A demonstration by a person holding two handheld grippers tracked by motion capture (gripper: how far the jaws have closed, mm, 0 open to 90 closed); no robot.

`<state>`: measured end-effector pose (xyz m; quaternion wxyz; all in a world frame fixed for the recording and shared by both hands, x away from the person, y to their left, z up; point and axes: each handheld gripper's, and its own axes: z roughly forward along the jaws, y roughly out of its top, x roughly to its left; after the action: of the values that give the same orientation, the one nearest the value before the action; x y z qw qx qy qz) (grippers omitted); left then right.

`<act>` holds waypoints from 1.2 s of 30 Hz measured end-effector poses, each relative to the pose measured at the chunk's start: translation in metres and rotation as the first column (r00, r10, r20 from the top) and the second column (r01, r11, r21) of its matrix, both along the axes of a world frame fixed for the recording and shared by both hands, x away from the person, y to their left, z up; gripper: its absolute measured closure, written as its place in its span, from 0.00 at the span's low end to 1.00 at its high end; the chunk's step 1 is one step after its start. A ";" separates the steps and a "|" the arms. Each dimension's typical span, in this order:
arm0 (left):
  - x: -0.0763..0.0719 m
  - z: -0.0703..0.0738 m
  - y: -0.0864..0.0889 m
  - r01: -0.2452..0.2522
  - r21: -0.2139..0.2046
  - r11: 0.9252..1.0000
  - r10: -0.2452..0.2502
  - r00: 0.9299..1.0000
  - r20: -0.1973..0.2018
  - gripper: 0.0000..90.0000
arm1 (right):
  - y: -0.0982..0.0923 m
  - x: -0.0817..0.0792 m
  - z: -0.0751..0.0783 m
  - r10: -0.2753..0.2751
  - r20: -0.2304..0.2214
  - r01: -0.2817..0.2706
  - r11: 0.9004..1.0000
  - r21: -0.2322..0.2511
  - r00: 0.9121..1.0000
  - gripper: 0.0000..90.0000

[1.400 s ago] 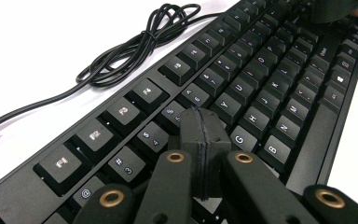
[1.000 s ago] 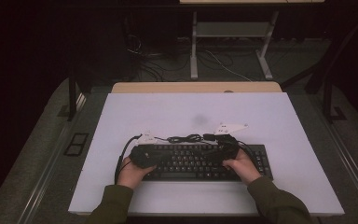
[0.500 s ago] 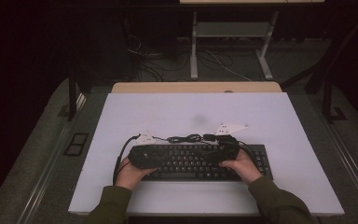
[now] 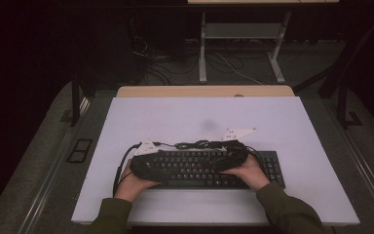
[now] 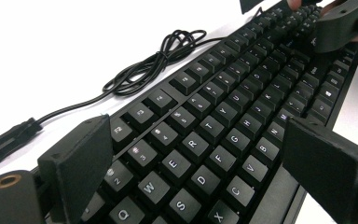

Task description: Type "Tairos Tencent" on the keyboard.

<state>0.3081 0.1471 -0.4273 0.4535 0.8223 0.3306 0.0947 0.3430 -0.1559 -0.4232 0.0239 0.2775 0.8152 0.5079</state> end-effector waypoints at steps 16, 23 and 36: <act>-0.002 -0.002 0.000 0.014 -0.018 1.000 -0.014 1.000 0.001 0.10 | 0.000 -0.001 0.001 0.033 -0.019 -0.033 0.999 -0.010 0.999 0.52; -0.004 -0.002 0.001 0.012 -0.022 1.000 -0.012 1.000 0.006 0.10 | 0.003 -0.003 0.002 0.048 -0.019 -0.048 0.999 -0.022 0.999 0.74; -0.007 0.000 0.001 0.014 -0.025 1.000 -0.013 1.000 0.024 0.10 | 0.009 -0.007 -0.001 0.082 -0.036 -0.084 0.994 -0.065 0.996 0.99</act>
<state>0.3014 0.1480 -0.4269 0.4684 0.8175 0.3206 0.0974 0.3364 -0.1472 -0.4245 -0.0014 0.2507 0.8427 0.4764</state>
